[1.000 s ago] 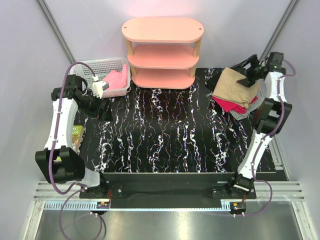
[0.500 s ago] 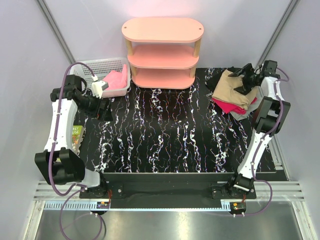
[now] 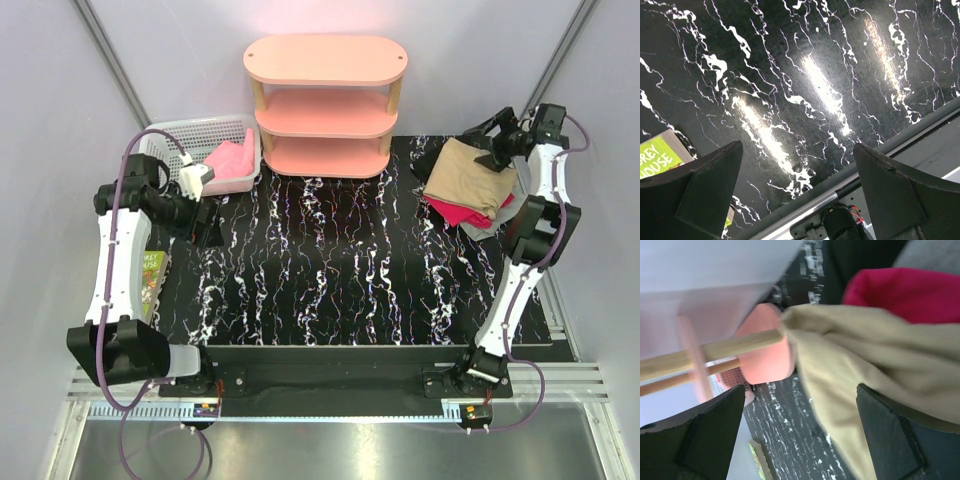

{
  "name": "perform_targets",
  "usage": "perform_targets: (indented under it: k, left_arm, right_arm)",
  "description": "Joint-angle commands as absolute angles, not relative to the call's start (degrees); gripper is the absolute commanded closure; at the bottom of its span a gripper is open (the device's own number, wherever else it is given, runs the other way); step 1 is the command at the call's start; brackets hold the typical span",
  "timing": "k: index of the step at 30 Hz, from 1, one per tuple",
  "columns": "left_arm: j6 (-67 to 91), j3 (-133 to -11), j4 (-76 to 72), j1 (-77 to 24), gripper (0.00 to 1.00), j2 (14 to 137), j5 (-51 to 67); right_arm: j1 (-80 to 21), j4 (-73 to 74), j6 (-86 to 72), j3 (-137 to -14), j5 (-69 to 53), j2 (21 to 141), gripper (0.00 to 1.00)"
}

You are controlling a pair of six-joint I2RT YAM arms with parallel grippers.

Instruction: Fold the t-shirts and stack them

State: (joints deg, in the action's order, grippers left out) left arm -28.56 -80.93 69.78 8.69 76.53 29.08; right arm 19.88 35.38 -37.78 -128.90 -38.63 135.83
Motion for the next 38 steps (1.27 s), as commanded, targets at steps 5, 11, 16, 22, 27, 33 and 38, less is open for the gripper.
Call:
perform_targets:
  k: [5,11,16,22,27,33,38]
  left_arm:
    - [-27.78,-81.65,70.31,9.14,0.01,73.22,29.35]
    - [-24.53,-84.02,69.53,9.14,0.01,71.63,29.88]
    - [-21.63,-85.87,67.42,9.14,0.01,70.31,28.83]
    - [-17.67,-85.26,64.6,9.14,0.01,69.96,30.23]
    - [-16.0,-83.32,62.49,9.23,0.01,69.44,29.71]
    - [-13.36,-83.06,60.47,9.14,0.01,68.73,30.15]
    - [-13.27,-82.79,58.98,9.05,0.01,68.03,28.22]
  right_arm:
    - [19.6,40.95,-35.42,-136.4,-38.58,144.67,0.0]
    - [16.79,44.12,-31.91,-139.75,-35.69,133.96,0.0]
    - [7.33,49.04,-22.35,-133.72,-29.54,116.34,0.0]
    - [-7.63,45.98,-16.18,-107.92,-18.38,93.31,0.0]
    - [-12.56,40.78,-16.79,-91.6,-17.14,82.28,0.0]
    - [-13.97,40.87,-16.0,-87.71,-14.06,79.54,0.0]
    - [-13.97,41.31,-15.82,-88.77,-13.8,80.59,0.0]
